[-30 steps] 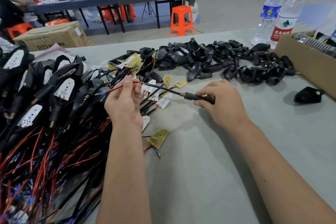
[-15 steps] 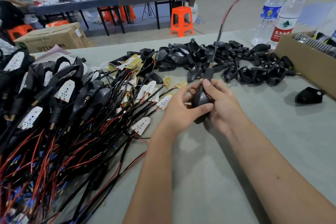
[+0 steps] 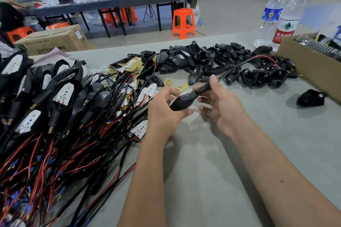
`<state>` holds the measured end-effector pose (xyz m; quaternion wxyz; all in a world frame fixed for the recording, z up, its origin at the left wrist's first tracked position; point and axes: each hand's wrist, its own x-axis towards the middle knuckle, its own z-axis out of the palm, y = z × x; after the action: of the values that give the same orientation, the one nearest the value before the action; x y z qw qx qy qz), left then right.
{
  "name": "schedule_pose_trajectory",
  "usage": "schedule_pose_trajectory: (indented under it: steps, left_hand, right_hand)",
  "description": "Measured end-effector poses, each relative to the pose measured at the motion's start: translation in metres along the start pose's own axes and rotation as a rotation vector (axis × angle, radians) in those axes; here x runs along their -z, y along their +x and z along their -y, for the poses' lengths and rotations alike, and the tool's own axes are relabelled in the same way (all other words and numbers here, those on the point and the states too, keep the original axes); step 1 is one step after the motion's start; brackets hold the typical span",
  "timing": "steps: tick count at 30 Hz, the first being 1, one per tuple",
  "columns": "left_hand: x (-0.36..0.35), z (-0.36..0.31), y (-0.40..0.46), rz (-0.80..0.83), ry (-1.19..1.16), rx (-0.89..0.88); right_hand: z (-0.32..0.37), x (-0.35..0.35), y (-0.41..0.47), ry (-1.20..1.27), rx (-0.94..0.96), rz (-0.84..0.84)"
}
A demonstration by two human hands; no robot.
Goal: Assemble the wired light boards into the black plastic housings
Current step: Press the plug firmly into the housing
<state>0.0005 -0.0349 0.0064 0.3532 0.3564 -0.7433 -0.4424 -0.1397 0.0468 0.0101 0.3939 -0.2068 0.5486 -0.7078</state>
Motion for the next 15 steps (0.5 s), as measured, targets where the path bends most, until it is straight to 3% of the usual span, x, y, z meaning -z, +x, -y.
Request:
schedule_pose_trajectory:
  steps: [5, 10, 15]
  left_hand:
    - [0.001, 0.006, 0.003, -0.063, 0.153, -0.082]
    - [-0.001, 0.01, 0.005, -0.095, 0.258, -0.197]
    - [-0.002, 0.014, 0.003, -0.006, 0.214, -0.147]
  right_hand:
    - [0.002, 0.006, 0.0, 0.177, 0.121, -0.069]
    - [-0.002, 0.004, 0.001, 0.111, 0.178, -0.14]
    - [-0.002, 0.004, -0.001, 0.038, 0.229, -0.18]
